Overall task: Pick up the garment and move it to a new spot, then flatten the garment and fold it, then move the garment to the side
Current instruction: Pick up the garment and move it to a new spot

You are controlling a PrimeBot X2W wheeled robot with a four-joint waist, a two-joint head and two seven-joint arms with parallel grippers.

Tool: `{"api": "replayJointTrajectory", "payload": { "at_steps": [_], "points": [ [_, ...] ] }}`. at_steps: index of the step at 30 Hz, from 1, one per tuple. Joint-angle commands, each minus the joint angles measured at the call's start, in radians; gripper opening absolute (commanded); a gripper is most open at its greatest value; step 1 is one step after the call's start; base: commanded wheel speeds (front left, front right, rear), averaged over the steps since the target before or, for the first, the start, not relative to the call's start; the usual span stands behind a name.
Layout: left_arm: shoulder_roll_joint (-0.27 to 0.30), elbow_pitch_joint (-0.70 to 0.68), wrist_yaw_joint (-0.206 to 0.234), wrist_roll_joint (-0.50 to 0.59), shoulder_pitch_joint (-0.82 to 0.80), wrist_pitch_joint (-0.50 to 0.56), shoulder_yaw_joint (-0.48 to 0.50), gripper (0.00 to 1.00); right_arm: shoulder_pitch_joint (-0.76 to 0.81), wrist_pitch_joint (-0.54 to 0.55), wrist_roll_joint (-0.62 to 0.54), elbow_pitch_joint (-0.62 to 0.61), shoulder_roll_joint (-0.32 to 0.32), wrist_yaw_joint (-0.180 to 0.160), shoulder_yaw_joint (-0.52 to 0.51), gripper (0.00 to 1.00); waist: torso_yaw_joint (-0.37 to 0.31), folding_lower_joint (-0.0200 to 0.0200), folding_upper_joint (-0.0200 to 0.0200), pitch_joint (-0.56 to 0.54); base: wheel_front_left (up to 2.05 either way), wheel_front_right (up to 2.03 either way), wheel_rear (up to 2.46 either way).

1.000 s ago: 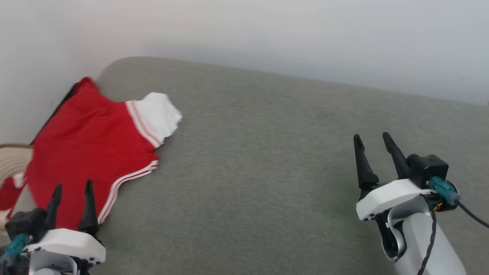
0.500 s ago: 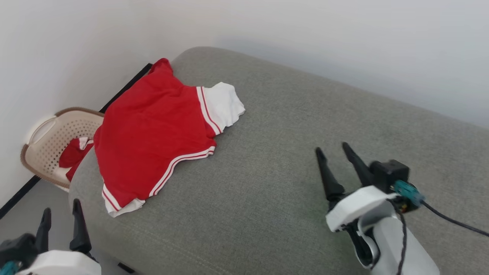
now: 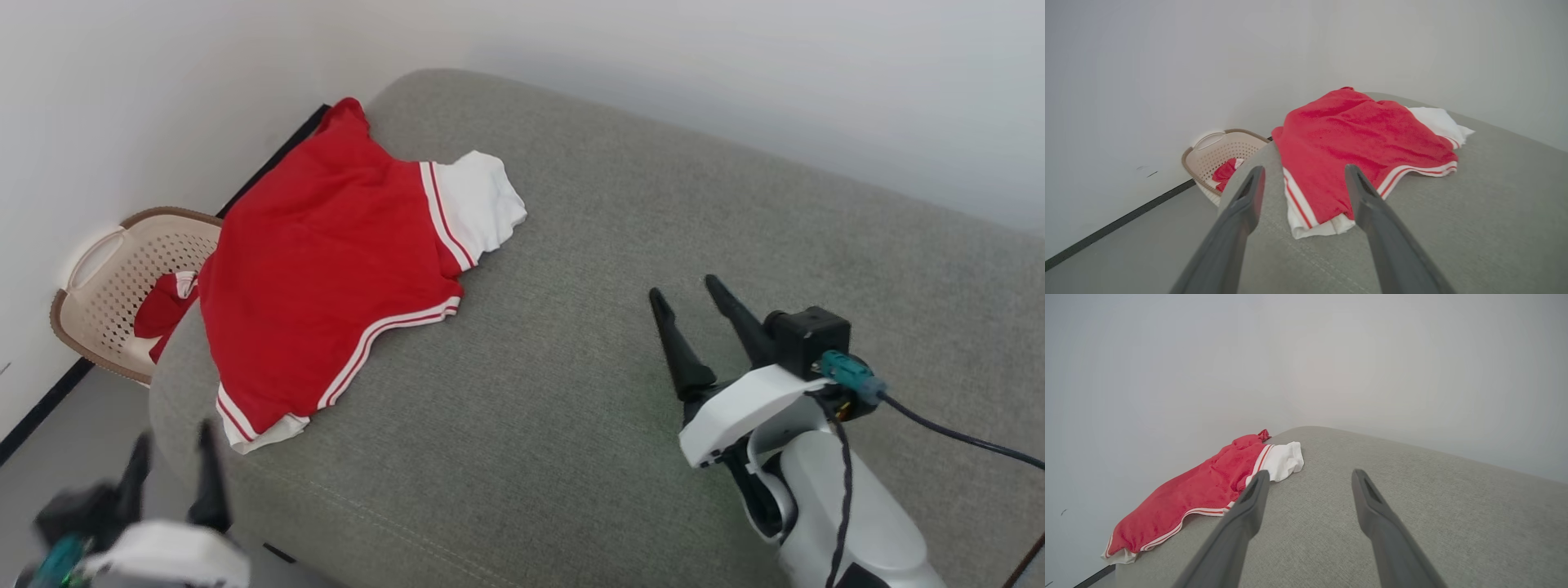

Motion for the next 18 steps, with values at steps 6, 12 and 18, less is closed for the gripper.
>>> {"api": "replayJointTrajectory", "payload": {
  "at_steps": [6, 12, 18],
  "points": [
    [0.168, 0.071, 0.001, -0.09, -0.212, -0.005, -0.224, 1.0, -0.011, -0.002, -0.049, -0.037, -0.002, 0.0, -0.038, 1.0, -0.098, 0.0, 0.0, 0.128, 0.0, 0.0, 0.0],
    [0.383, 0.212, 0.001, -0.303, -0.426, 0.01, -0.425, 1.0, -0.078, -0.002, -0.067, -0.073, -0.001, 0.0, -0.016, 1.0, -0.232, 0.0, 0.0, 0.271, 0.0, 0.0, 0.0],
    [0.564, 0.309, 0.001, -0.654, -0.556, 0.251, -0.641, 1.0, -0.107, -0.002, -0.05, -0.132, -0.002, 0.0, 0.009, 1.0, -0.337, 0.0, 0.0, 0.35, 0.0, 0.0, 0.0]
  ]
}}
